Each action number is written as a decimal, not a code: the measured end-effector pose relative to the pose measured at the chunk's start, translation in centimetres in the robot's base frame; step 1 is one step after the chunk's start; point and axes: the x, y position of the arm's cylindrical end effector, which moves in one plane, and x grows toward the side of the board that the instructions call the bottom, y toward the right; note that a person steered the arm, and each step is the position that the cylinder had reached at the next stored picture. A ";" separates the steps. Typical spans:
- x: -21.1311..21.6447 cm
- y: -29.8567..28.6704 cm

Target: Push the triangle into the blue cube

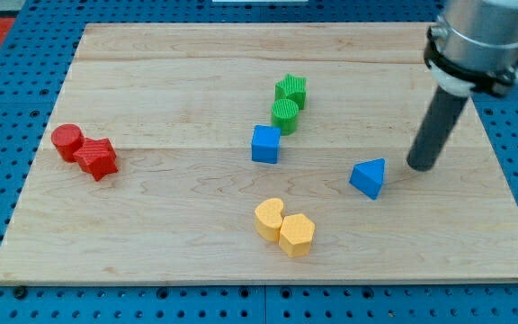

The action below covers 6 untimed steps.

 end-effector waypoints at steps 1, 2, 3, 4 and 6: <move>2.9 -6.0; 2.1 -9.1; 1.3 -4.4; -1.1 -6.0; 1.8 -16.9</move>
